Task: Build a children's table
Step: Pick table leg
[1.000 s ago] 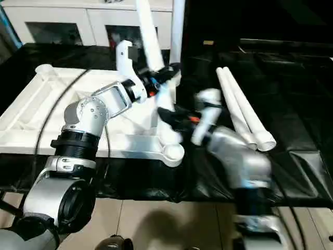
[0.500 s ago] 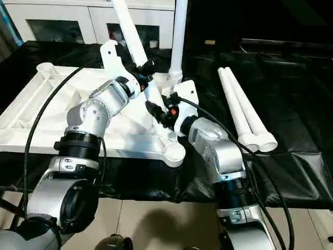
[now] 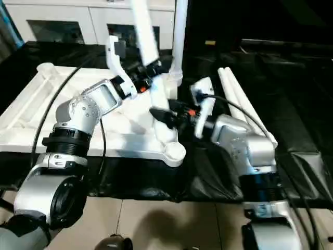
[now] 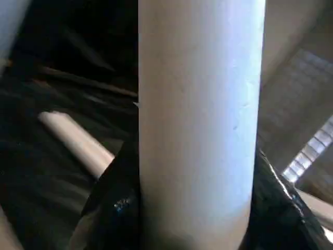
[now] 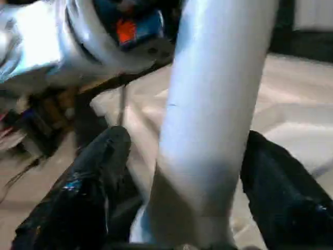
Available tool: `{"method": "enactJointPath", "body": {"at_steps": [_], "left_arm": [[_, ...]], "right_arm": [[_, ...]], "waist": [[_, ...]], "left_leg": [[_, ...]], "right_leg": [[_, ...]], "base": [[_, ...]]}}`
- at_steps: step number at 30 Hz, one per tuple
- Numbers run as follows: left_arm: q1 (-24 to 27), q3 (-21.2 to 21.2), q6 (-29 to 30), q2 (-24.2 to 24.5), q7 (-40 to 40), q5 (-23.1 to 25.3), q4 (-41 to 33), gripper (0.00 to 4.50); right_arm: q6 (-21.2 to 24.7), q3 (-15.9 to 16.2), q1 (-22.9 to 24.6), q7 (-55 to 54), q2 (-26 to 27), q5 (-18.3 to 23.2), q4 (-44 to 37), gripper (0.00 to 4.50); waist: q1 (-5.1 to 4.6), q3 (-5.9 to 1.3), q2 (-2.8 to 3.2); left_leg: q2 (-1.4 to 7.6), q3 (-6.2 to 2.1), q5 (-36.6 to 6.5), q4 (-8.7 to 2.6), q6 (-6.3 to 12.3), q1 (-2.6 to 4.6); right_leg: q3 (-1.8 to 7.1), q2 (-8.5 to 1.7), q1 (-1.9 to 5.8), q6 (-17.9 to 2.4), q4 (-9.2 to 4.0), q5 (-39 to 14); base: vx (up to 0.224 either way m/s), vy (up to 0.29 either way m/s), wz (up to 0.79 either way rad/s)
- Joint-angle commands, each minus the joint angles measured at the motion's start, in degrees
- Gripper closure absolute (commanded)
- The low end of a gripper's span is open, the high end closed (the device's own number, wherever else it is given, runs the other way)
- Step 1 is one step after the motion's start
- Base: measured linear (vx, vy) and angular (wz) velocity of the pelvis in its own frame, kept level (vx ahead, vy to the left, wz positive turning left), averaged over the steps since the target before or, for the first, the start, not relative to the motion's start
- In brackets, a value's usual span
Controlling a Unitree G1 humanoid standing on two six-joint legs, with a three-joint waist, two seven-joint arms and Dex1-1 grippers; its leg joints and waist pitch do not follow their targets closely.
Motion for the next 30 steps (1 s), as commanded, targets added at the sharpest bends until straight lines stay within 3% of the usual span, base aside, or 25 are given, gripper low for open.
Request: {"method": "enactJointPath", "body": {"at_steps": [1,5,6,14,22,30], "left_arm": [[0.3,-3.1,1.3,1.1,-6.6,-0.9,-2.9,2.64],[1.1,-5.4,4.1,1.6,-12.2,-2.9,-5.8,2.64],[1.1,-5.6,4.3,1.5,-12.9,-3.0,-6.1,2.64],[2.0,-7.0,6.0,2.1,-17.8,-5.0,-8.6,2.64],[2.3,-7.5,6.9,2.2,-18.7,-5.2,-9.2,2.64],[2.3,-7.8,7.4,2.1,-18.6,-5.1,-9.3,2.64]], "right_arm": [[1.6,1.5,-1.5,4.5,-1.9,1.4,1.0,0.7],[3.2,2.9,-2.4,10.1,-3.4,2.6,2.3,0.68],[3.4,3.2,-2.5,10.9,-3.5,2.6,2.4,0.68],[4.3,4.5,-3.3,14.1,-4.1,3.1,4.0,0.68],[3.7,5.2,-3.7,16.3,-4.5,2.4,4.8,0.68],[3.7,6.2,-3.8,17.8,-4.9,2.3,5.0,1.41]], "waist": [[0.09,-5.04,-1.08],[0.16,-4.99,-1.03],[0.18,-5.01,-1.39],[0.09,-4.76,-1.27],[0.18,-4.95,-1.05],[0.17,-4.92,-1.14]], "left_leg": [[3.36,-1.6,-4.6,-3.16,4.43,1.72],[3.38,-1.48,-4.8,-2.96,4.67,1.53],[3.38,-1.44,-4.8,-2.93,4.7,1.52],[3.47,-1.56,-7.4,-3.13,2.96,1.64],[3.39,-1.63,-6.2,-3.01,3.21,1.61],[3.39,-1.64,-6.9,-3.03,3.1,1.6]], "right_leg": [[2.47,-4.14,3.31,-14.7,-3.25,-4.0],[2.48,-4.3,3.27,-16.0,-3.11,-3.9],[2.45,-4.28,3.34,-16.0,-3.06,-4.3],[2.53,-4.26,3.02,-14.5,-3.62,-10.0],[2.58,-4.17,3.04,-14.4,-3.34,-8.1],[2.53,-4.14,3.09,-14.3,-3.48,-8.9]], "base": [[0.0,0.0,0.0],[0.0,0.0,0.0],[0.0,0.0,0.0],[0.0,0.0,0.0],[0.0,0.0,0.0],[0.0,0.0,0.0]]}}
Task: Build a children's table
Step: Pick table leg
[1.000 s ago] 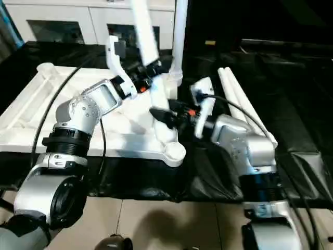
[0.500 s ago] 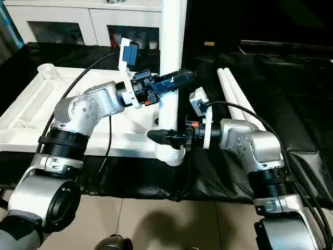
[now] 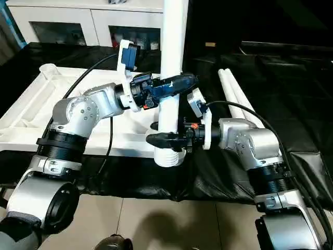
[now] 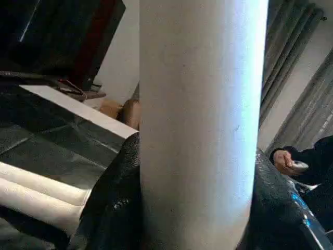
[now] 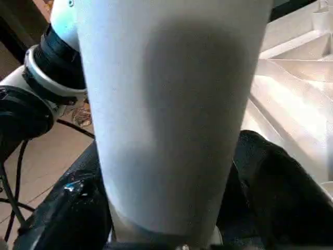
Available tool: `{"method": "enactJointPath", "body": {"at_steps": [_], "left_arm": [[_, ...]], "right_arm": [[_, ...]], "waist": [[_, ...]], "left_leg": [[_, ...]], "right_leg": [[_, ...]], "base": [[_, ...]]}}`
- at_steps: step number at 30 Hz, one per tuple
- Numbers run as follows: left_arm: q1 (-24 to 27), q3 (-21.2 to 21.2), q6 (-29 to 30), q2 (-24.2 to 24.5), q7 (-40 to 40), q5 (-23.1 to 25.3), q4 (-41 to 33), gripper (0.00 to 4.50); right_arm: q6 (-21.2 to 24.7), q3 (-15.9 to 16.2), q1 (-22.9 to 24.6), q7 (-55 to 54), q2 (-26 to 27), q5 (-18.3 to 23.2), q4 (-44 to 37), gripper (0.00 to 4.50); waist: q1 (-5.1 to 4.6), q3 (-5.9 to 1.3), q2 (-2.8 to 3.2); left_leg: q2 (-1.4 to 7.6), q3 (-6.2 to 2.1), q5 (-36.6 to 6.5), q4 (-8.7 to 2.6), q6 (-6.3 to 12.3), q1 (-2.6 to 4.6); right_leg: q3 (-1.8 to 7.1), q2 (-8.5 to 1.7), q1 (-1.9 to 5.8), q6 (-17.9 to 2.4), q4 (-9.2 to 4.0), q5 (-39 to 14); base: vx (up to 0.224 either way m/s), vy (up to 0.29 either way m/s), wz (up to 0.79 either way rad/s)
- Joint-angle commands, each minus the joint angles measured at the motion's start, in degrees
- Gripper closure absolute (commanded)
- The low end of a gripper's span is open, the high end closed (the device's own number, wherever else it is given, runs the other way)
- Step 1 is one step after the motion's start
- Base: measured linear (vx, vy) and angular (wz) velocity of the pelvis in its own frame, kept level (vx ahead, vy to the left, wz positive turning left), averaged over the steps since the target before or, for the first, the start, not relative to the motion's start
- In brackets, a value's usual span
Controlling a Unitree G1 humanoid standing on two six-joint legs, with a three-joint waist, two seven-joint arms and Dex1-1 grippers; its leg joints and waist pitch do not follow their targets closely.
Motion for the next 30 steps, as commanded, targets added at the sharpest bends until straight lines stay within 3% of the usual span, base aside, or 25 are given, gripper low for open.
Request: {"method": "enactJointPath", "body": {"at_steps": [1,6,7,10,11,12,14,19,22,27,30], "left_arm": [[0.0,-0.9,0.8,0.1,-0.7,-0.6,-1.8,2.64],[0.1,-1.8,0.5,0.4,-1.2,0.1,-2.1,2.64],[0.3,-2.2,0.5,0.6,-1.5,0.2,-2.6,2.64],[-0.2,-1.5,1.2,0.2,-0.1,-0.1,-2.0,2.64],[-0.4,-1.5,1.6,0.3,-0.2,-0.2,-1.8,2.29],[-0.5,-1.4,1.6,0.4,-0.2,-0.2,-1.6,2.08],[-1.0,0.0,-1.1,-0.1,1.7,0.2,-0.8,1.94],[-1.1,2.0,-7.1,-1.2,5.0,1.1,-0.4,1.94],[-1.8,6.3,-13.3,-3.8,12.4,1.0,-1.1,1.94],[-5.3,10.4,-20.6,-3.3,18.1,1.7,2.9,1.94],[-5.6,9.3,-21.7,-0.7,15.1,3.2,5.0,1.94]], "right_arm": [[0.1,0.3,-0.9,0.1,-0.9,-0.6,0.2,1.46],[-0.1,0.7,-0.7,0.1,-0.8,-0.8,0.3,1.89],[-0.3,0.8,-0.6,0.0,-0.7,-1.0,0.4,1.97],[-1.0,0.7,-0.4,-0.9,-0.3,-1.5,0.3,2.21],[-1.1,0.7,-0.4,-1.1,-0.2,-1.7,0.4,2.3],[-1.4,0.7,-0.3,-1.5,0.0,-1.8,0.4,2.33],[-2.5,-0.1,0.1,-3.7,1.0,-2.2,0.6,2.51],[-2.7,-1.1,0.6,-5.3,1.8,-1.7,0.5,2.56],[-3.8,-2.7,1.8,-7.2,3.0,-1.0,-0.3,2.57],[-9.4,-6.4,4.0,-16.6,7.2,-2.6,0.4,2.57],[-13.5,-8.4,4.5,-22.7,9.2,-4.6,2.1,2.57]], "waist": [[0.08,-4.93,-1.09],[0.12,-4.99,-1.01],[0.22,-4.99,-0.45],[0.07,-4.94,-0.75],[0.16,-4.98,-0.29],[0.03,-4.97,-0.5],[0.01,-5.03,-0.22],[-0.02,-5.09,-0.35],[0.03,-5.12,-0.42],[-0.17,-5.08,-0.58],[-0.39,-4.93,-0.47]], "left_leg": [[3.38,-1.66,-6.8,-3.44,3.07,1.55],[3.38,-1.65,-6.4,-3.38,3.38,1.58],[3.35,-1.72,-6.7,-3.34,3.21,1.59],[3.38,-1.7,-7.3,-3.45,2.86,1.57],[3.38,-1.77,-7.5,-3.42,2.61,1.62],[3.41,-1.76,-7.8,-3.49,2.51,1.62],[3.38,-1.83,-7.9,-3.49,2.05,1.61],[3.41,-1.86,-8.4,-3.55,1.94,1.66],[3.43,-1.88,-8.5,-3.47,2.12,1.63],[3.33,-1.93,-8.3,-3.57,2.11,1.55],[3.2,-1.94,-9.3,-3.79,1.01,1.78]], "right_leg": [[2.49,-4.07,3.09,-14.4,-3.92,-8.7],[2.49,-4.05,3.05,-14.9,-3.8,-7.4],[2.48,-4.1,3.03,-14.9,-3.79,-7.8],[2.49,-4.05,3.1,-14.9,-3.89,-7.9],[2.48,-4.11,3.07,-14.9,-3.85,-8.0],[2.47,-4.02,3.06,-14.9,-3.91,-7.9],[2.49,-4.09,3.03,-15.1,-3.86,-7.2],[2.49,-4.08,3.25,-15.3,-3.93,-6.0],[2.45,-4.21,3.36,-15.5,-3.9,-5.0],[2.4,-4.16,3.28,-14.2,-4.0,-7.0],[2.45,-4.15,2.98,-13.0,-4.33,-9.8]], "base": [[0.0,0.0,0.0],[0.0,0.0,0.0],[0.0,0.0,0.0],[0.0,0.0,0.0],[0.0,0.0,0.0],[0.0,0.0,0.0],[0.0,0.0,0.0],[0.0,0.0,0.0],[0.0,0.0,0.0],[0.0,0.0,0.0],[0.0,0.0,0.0]]}}
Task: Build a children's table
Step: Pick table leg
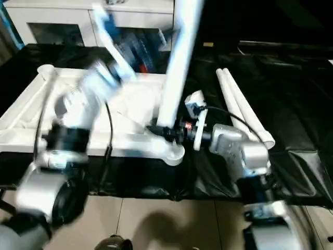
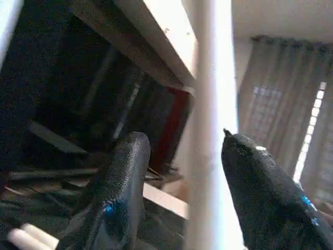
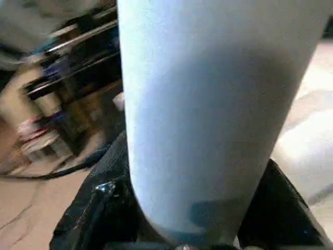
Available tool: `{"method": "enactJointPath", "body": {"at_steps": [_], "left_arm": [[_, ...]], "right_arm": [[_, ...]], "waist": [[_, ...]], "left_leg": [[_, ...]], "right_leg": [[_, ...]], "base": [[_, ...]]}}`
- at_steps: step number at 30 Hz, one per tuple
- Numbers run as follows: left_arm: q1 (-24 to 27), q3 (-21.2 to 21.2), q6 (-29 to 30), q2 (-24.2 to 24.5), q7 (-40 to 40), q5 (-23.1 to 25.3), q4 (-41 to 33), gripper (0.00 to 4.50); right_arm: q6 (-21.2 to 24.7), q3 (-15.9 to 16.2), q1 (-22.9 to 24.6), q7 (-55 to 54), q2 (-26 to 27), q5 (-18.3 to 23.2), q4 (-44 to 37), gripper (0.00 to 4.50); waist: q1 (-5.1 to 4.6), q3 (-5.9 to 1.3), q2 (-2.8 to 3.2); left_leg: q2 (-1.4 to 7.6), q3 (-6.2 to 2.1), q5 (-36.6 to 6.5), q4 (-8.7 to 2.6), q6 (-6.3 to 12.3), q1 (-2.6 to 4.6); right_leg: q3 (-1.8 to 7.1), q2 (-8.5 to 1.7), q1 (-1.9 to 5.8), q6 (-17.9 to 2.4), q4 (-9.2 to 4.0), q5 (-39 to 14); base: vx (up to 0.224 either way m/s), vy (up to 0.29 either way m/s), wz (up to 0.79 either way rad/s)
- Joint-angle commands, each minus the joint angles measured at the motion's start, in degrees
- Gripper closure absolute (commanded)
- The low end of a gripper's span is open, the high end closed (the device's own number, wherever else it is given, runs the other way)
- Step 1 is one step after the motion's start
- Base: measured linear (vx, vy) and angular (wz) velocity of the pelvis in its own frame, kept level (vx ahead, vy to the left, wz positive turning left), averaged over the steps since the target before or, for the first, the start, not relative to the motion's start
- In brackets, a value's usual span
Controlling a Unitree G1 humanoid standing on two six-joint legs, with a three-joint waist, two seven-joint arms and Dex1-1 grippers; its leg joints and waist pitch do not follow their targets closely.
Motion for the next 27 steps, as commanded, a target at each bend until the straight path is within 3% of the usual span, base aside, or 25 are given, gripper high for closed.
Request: {"method": "enactJointPath", "body": {"at_steps": [1,3,4,5,6,8,11,14,17,20,22,25,27], "left_arm": [[0.2,-1.4,-1.8,2.3,-2.9,2.8,2.1,1.94],[3.4,-8.9,-5.7,7.2,-9.5,10.4,3.3,1.94],[3.4,-9.0,-5.7,7.2,-9.5,10.5,3.3,1.94],[5.8,-14.5,-9.4,10.3,-13.5,15.6,4.4,1.94],[5.9,-14.7,-9.6,10.4,-13.6,15.8,4.5,1.94],[8.9,-20.8,-13.9,14.1,-19.2,21.2,7.2,1.94],[9.6,-22.2,-15.3,14.9,-20.6,22.5,8.3,1.94],[12.3,-28.7,-21.9,17.9,-27.1,28.8,14.2,1.94],[12.2,-30.8,-25.1,18.5,-28.3,31.5,18.3,2.31],[11.6,-31.6,-26.6,18.6,-29.6,32.6,21.1,2.37],[11.1,-32.2,-28.2,18.7,-29.4,33.9,23.2,2.67],[10.4,-33.2,-30.1,18.8,-28.6,35.5,25.9,2.75],[9.7,-33.4,-31.5,18.8,-28.2,36.6,28.2,3.12]], "right_arm": [[-4.4,-2.9,0.1,-5.8,1.0,-2.1,1.6,2.57],[-7.9,-5.0,0.7,-12.9,2.4,-4.7,2.9,2.57],[-7.9,-5.0,0.7,-13.0,2.4,-4.7,2.9,2.57],[-9.6,-5.7,1.3,-16.3,2.7,-6.2,3.1,2.57],[-9.7,-5.7,1.3,-16.5,2.7,-6.2,3.1,2.57],[-10.6,-5.8,2.1,-19.9,2.6,-8.1,2.8,2.57],[-10.7,-6.0,2.4,-20.6,2.8,-8.3,2.4,2.57],[-12.4,-5.5,4.4,-21.4,3.1,-9.5,0.7,2.57],[-12.9,-4.8,5.0,-21.3,2.9,-9.9,0.6,2.57],[-12.9,-4.1,5.3,-21.4,2.8,-10.1,0.2,2.57],[-12.7,-3.8,5.6,-21.2,2.6,-10.3,-0.2,2.57],[-12.6,-3.5,5.8,-21.1,2.6,-10.6,-0.6,2.57],[-12.5,-3.2,6.0,-20.8,2.6,-11.0,-0.8,2.57]], "waist": [[-0.11,-4.82,-0.65],[-0.32,-4.89,-0.35],[-0.32,-4.9,0.06],[-0.47,-4.93,-0.05],[-0.48,-5.04,0.08],[-0.4,-5.15,0.29],[-0.42,-5.21,0.34],[-0.46,-4.93,0.4],[-0.74,-4.88,0.37],[-1.1,-4.88,0.5],[-1.33,-4.92,0.51],[-1.63,-4.89,0.49],[-1.72,-4.88,0.44]], "left_leg": [[3.19,-1.9,-9.1,-3.88,0.87,1.68],[3.23,-1.95,-8.9,-4.09,-0.02,1.91],[3.23,-1.93,-9.0,-4.14,-0.16,1.98],[3.33,-1.91,-8.9,-4.26,-0.47,2.06],[3.3,-1.84,-8.6,-4.25,-0.66,2.07],[3.22,-1.8,-7.9,-4.26,-0.73,2.05],[3.33,-1.72,-9.1,-4.28,-0.89,1.94],[3.31,-1.73,-11.5,-4.54,-1.12,2.05],[3.45,-1.79,-13.2,-4.69,-2.09,2.15],[3.48,-1.89,-14.0,-4.77,-2.33,2.17],[3.5,-1.85,-13.8,-4.73,-2.09,2.15],[3.39,-1.82,-13.5,-4.67,-1.45,2.04],[3.39,-1.74,-13.4,-4.58,-1.24,2.06]], "right_leg": [[2.53,-4.21,2.69,-12.5,-4.53,-10.4],[2.6,-3.98,2.58,-11.5,-4.34,-10.2],[2.62,-3.95,2.52,-11.3,-4.4,-10.2],[2.63,-3.83,2.53,-11.1,-4.34,-9.1],[2.7,-3.75,2.51,-10.9,-4.05,-7.8],[2.7,-3.76,2.61,-11.2,-3.86,-5.2],[2.65,-4.02,2.79,-13.0,-3.53,-3.6],[2.75,-4.08,2.64,-12.2,-4.12,-7.1],[2.85,-4.33,2.64,-12.0,-4.19,-9.3],[2.83,-4.37,2.58,-12.6,-4.19,-9.3],[2.81,-4.31,2.58,-13.4,-4.03,-7.7],[2.8,-4.29,2.69,-13.8,-3.99,-6.6],[2.84,-4.37,2.72,-14.1,-4.01,-6.6]], "base": [[0.0,0.0,0.0],[0.0,0.0,0.0],[0.0,0.0,0.0],[0.0,0.0,0.0],[0.0,0.0,0.0],[0.0,0.0,0.0],[0.0,0.0,0.0],[0.0,0.0,0.0],[0.0,0.0,0.0],[0.0,0.0,0.0],[0.0,0.0,0.0],[0.0,0.0,0.0],[0.0,0.0,0.0]]}}
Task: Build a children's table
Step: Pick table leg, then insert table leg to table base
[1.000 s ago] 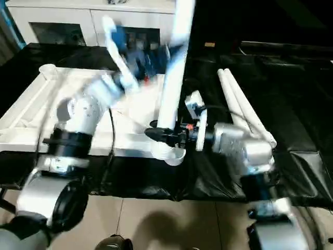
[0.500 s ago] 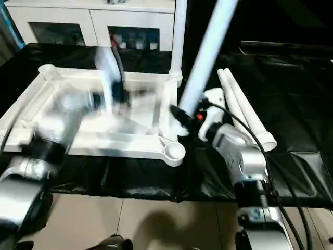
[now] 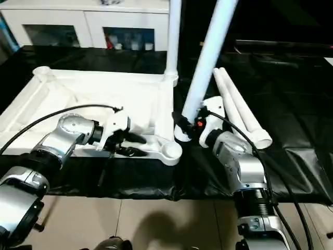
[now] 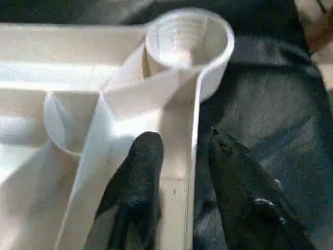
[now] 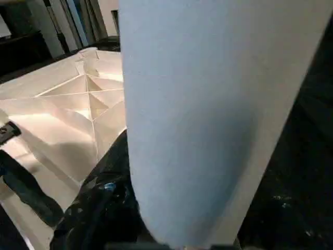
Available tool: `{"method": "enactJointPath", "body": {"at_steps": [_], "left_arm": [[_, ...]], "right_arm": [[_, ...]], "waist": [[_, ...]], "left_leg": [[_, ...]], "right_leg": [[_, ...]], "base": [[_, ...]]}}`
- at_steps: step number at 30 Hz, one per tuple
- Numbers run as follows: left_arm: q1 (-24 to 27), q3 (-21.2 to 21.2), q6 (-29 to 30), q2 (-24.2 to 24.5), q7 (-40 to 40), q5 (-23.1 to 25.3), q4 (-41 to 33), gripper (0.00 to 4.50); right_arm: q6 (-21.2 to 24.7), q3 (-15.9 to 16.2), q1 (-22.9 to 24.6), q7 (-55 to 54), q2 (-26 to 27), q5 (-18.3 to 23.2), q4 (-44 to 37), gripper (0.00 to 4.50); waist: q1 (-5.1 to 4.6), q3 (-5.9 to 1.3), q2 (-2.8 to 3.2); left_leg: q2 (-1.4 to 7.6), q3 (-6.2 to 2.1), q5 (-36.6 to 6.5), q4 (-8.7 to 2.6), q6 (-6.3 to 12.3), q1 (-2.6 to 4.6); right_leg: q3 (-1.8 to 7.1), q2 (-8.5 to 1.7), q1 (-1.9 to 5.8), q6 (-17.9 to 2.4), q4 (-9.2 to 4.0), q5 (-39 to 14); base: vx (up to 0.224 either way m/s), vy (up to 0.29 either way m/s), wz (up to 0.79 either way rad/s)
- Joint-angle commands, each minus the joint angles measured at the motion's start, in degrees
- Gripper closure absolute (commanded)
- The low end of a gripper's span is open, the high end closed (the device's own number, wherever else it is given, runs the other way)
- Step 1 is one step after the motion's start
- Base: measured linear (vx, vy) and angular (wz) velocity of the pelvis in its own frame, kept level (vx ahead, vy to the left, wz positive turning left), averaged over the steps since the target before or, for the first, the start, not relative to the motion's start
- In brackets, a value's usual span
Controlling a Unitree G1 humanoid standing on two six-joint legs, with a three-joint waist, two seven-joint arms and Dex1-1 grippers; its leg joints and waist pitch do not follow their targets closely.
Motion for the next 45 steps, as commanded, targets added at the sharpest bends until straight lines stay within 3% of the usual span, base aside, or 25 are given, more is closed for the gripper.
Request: {"method": "enactJointPath", "body": {"at_steps": [1,4,5,10,11,18,25,27,30,34,45], "left_arm": [[-1.5,-0.4,-1.3,0.4,0.1,1.4,2.0,3.16],[-1.8,-0.3,-2.3,0.4,0.2,1.8,3.3,3.23],[-1.9,-0.2,-2.4,0.4,-0.4,2.0,4.1,3.55],[-2.2,0.5,-3.1,0.3,-1.1,2.0,5.6,3.7],[-2.3,1.1,-3.3,0.2,-1.7,1.7,5.9,3.98],[-2.1,2.9,-2.8,-0.2,-4.1,-0.1,6.0,4.46],[-1.8,4.0,-1.2,-0.9,-5.4,-0.9,5.4,4.5],[-1.7,4.0,-0.1,-2.0,-2.2,0.2,5.1,4.5],[-1.4,3.8,0.7,-4.0,3.1,1.4,4.8,4.5],[-1.2,4.2,2.3,-6.3,8.1,1.5,4.0,4.5],[0.6,4.4,3.8,-8.9,10.5,1.4,1.6,4.5]], "right_arm": [[-0.3,0.3,0.9,0.3,-0.4,-0.6,-1.6,2.57],[-0.4,0.5,1.1,0.4,-0.5,-0.7,-1.7,2.57],[-0.2,0.7,1.2,0.5,-0.5,-0.5,-1.9,2.57],[0.2,1.1,1.3,0.9,-0.6,-0.4,-2.3,2.57],[0.3,1.3,1.3,1.2,-0.7,-0.4,-2.3,2.57],[0.8,2.0,1.2,2.5,-1.0,-0.4,-2.5,2.57],[1.2,2.7,1.0,4.3,-1.9,-0.2,-2.6,2.57],[1.9,3.2,0.9,5.1,-2.1,0.0,-3.0,2.57],[3.0,3.8,1.1,5.6,-2.5,-0.2,-3.2,2.57],[3.3,3.9,0.8,5.2,-2.7,-0.8,-1.9,2.57],[1.3,3.0,-0.8,4.4,-3.3,-2.0,1.9,2.57]], "waist": [[-0.12,-4.83,0.06],[-0.05,-4.84,0.14],[-0.06,-4.83,0.08],[0.0,-4.78,-0.14],[0.02,-4.79,-0.17],[0.18,-4.74,-0.18],[0.19,-4.72,-0.3],[0.23,-4.75,0.18],[0.19,-4.72,-0.09],[0.21,-4.82,0.13],[0.08,-4.78,0.0]], "left_leg": [[3.41,-1.78,-13.5,-4.33,-1.05,1.98],[3.52,-1.8,-13.5,-4.33,-0.83,2.04],[3.53,-1.79,-13.4,-4.33,-0.77,2.01],[3.62,-1.77,-13.7,-4.35,-0.59,2.03],[3.6,-1.77,-13.4,-4.33,-0.45,1.99],[3.66,-1.73,-12.9,-4.34,-0.05,1.97],[3.61,-1.61,-12.4,-4.18,0.56,1.89],[3.71,-1.7,-12.8,-4.23,0.23,1.97],[3.73,-1.77,-13.4,-4.25,0.27,2.01],[3.58,-1.81,-12.9,-4.14,0.45,1.88],[3.53,-1.87,-12.7,-4.1,1.01,1.82]], "right_leg": [[2.82,-4.39,2.78,-14.2,-3.93,-6.7],[2.81,-4.45,2.73,-14.5,-3.97,-7.0],[2.81,-4.42,2.73,-14.7,-3.94,-6.7],[2.83,-4.56,2.69,-14.9,-3.94,-7.6],[2.81,-4.56,2.73,-14.9,-3.9,-7.4],[2.8,-4.61,2.67,-15.1,-3.89,-7.4],[2.8,-4.64,2.76,-15.5,-3.88,-7.1],[2.78,-4.57,2.67,-15.5,-3.81,-7.4],[2.79,-4.5,2.81,-15.6,-3.87,-6.4],[2.79,-4.56,2.91,-15.5,-3.96,-6.0],[2.71,-4.43,2.92,-15.1,-4.28,-7.6]], "base": [[0.0,0.0,0.0],[0.0,0.0,0.0],[0.0,0.0,0.0],[0.0,0.0,0.0],[0.0,0.0,0.0],[0.0,0.0,0.0],[0.0,0.0,0.0],[0.0,0.0,0.0],[0.0,0.0,0.0],[0.0,0.0,0.0],[0.0,0.0,0.0]]}}
